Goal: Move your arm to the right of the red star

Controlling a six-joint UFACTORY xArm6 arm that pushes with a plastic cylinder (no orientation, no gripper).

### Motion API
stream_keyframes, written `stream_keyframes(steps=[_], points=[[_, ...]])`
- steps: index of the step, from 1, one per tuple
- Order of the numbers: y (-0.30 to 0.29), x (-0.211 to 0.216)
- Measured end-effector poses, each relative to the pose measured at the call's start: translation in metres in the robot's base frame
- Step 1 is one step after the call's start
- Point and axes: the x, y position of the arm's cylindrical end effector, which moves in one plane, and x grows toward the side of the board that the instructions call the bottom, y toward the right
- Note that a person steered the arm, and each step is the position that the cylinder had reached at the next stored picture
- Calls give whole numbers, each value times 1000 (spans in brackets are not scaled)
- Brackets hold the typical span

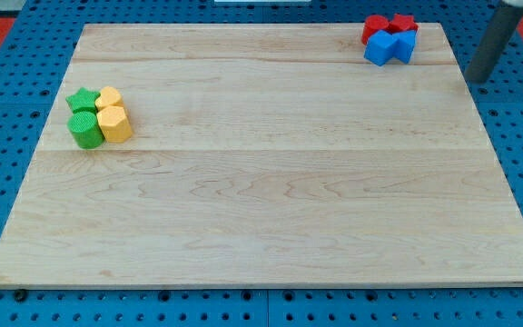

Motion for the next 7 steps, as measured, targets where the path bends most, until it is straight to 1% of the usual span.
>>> stream_keyframes(steps=[1,2,3,5,6,7], points=[[1,-77],[-5,-104],[-22,-104],[-31,-104],[-60,-104],[-102,-104]])
